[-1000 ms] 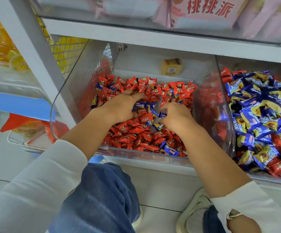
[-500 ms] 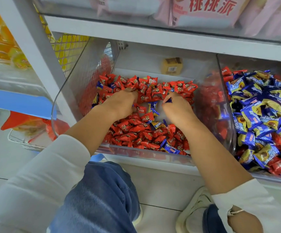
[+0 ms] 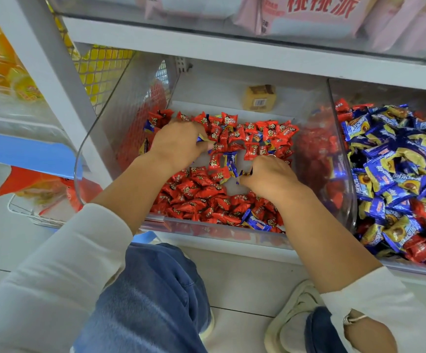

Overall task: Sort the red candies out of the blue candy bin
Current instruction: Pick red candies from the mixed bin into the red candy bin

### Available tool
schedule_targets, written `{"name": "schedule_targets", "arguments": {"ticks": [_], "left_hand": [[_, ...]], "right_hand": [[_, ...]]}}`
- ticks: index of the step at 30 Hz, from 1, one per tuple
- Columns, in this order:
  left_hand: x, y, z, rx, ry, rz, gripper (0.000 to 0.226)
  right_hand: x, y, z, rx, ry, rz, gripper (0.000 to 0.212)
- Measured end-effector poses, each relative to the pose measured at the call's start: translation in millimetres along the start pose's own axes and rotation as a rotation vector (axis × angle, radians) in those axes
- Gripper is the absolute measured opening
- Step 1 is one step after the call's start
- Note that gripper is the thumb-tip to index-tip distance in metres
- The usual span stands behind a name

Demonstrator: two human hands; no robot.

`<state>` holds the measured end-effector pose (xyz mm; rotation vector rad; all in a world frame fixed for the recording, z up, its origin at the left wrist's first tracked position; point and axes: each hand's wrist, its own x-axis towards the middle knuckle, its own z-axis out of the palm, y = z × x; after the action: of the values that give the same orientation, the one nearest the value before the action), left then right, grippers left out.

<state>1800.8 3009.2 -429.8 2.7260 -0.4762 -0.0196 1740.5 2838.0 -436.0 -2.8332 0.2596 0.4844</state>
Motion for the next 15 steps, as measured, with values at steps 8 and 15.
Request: {"name": "schedule_targets", "arguments": {"ticks": [8, 15], "left_hand": [[3.4, 28.1, 15.0, -0.078, -0.181, 0.2, 0.022], [-5.2, 44.3, 18.9, 0.296, -0.316, 0.273, 0.028]], "right_hand": [[7.2, -2.9, -0.1, 0.244, 0.227, 0.03, 0.029], [12.7, -2.7, 8.6, 0.266, 0.151, -0.141, 0.04]]}}
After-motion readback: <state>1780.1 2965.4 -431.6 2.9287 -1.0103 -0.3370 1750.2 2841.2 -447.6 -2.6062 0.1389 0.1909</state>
